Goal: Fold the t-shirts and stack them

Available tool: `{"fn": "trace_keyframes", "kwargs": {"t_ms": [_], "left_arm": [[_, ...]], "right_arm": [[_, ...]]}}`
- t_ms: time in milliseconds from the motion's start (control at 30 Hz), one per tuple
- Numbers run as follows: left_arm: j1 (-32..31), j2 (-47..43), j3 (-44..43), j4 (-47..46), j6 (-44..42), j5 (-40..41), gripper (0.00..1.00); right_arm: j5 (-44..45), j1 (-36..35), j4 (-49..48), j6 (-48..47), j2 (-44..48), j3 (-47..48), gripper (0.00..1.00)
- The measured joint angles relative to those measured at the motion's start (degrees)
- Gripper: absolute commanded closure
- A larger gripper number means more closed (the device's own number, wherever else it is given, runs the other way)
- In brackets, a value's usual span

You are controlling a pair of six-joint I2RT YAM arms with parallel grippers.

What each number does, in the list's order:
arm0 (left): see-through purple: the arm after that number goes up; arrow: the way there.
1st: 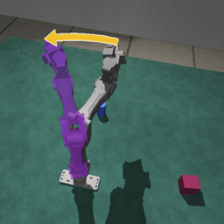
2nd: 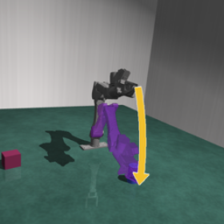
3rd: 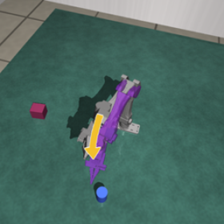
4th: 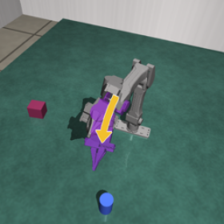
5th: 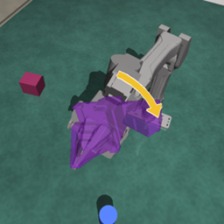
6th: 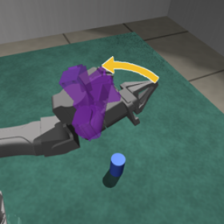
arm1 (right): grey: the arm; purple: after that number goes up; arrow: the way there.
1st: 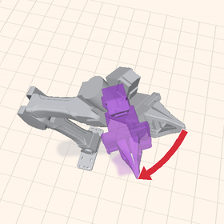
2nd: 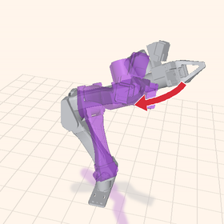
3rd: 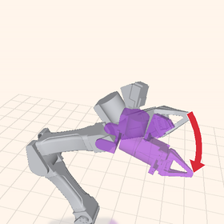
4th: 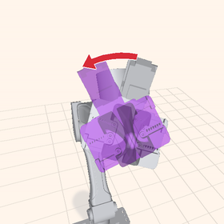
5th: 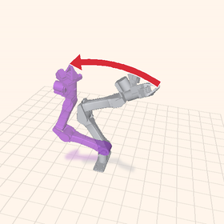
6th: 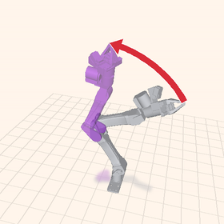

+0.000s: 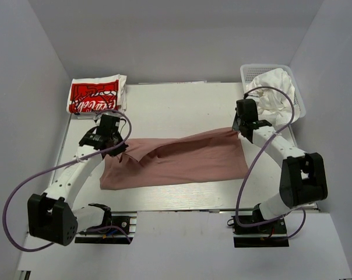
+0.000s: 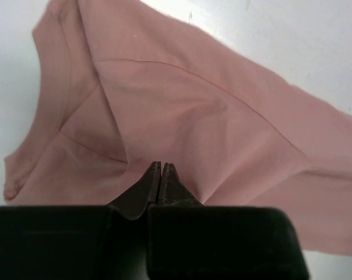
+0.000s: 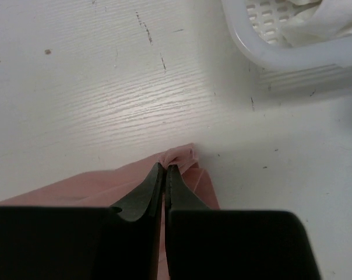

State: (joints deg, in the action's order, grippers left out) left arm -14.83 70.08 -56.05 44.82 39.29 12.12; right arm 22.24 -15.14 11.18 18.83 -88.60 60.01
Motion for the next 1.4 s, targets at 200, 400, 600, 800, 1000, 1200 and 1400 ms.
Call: {"fn": "trace_keyframes", "kwargs": {"t_ms": [200, 400, 600, 800, 1000, 1200, 1400], "left_arm": [[0.0, -3.2, 10.8, -3.5, 0.9, -5.6, 0.92], [0.0, -0.7, 15.1, -1.0, 2.1, -9.6, 0.00], [0.0, -6.8, 14.3, 0.9, 1.8, -12.2, 0.00], [0.0, -5.5, 11.3, -3.7, 0.5, -14.2, 0.00], [0.0, 10.4, 8.7, -11.6, -0.1, -17.6, 0.00], [0.3, 22.0, 4.0, -14.1, -0.2, -20.3, 0.00], [0.1, 33.6, -9.7, -7.5, -0.3, -19.4, 0.00]], "right_arm": [[-0.4, 0.0, -2.4, 0.9, 6.7, -7.7, 0.69], [3.2, 0.0, -1.6, 5.4, 8.7, -15.6, 0.30], [7.8, 0.0, 2.6, 9.0, 13.9, -16.8, 0.10], [0.2, -0.1, -0.1, 6.2, 17.9, -16.5, 0.10], [-15.0, -2.1, -6.2, 0.4, 14.4, -15.5, 0.10], [-24.3, -3.5, -8.7, -1.3, 3.0, -14.4, 0.10], [-20.0, -3.3, -8.3, 2.1, -2.3, -14.3, 0.10]]}}
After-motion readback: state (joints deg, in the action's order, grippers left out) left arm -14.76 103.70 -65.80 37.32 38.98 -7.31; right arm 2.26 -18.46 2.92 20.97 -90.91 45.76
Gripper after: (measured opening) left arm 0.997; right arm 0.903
